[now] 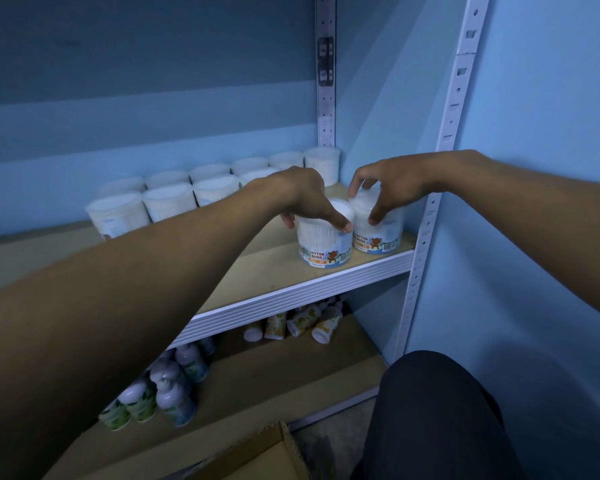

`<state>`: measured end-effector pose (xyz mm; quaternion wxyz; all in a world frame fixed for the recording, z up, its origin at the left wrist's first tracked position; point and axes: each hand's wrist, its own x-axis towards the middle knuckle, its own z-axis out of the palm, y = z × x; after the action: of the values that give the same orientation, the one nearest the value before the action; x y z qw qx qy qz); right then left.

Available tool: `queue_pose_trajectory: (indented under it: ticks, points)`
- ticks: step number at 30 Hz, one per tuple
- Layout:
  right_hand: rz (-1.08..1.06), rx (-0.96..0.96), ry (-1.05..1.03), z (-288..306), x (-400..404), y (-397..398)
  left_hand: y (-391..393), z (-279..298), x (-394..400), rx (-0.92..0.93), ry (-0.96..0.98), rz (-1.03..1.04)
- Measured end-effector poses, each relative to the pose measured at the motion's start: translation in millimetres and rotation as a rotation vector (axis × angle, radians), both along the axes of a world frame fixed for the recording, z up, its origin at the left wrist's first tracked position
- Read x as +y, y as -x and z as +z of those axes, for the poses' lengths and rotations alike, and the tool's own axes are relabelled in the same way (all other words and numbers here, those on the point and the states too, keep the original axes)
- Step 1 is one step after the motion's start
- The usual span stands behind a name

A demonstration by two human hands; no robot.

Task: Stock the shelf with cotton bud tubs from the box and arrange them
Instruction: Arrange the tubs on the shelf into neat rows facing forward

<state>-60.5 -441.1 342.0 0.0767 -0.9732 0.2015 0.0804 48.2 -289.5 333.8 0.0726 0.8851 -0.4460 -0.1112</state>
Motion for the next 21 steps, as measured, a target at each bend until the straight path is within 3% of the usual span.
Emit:
queue_pose_trajectory:
  ticks: [9, 16, 21]
  points:
    - [-0.017, 0.005, -0.007, 9.6, 0.7, -3.4, -2.4, 4.3, 2.3, -0.026, -0.002, -0.03]
    - [-0.068, 0.053, 0.067, 6.8, 1.7, -11.6, -10.1, 3.6, -2.7, 0.063, -0.01, -0.04]
    - [-0.075, 0.087, -0.01, 6.9, 0.5, -8.8, -10.5, -1.3, -7.2, 0.104, 0.025, -0.017]
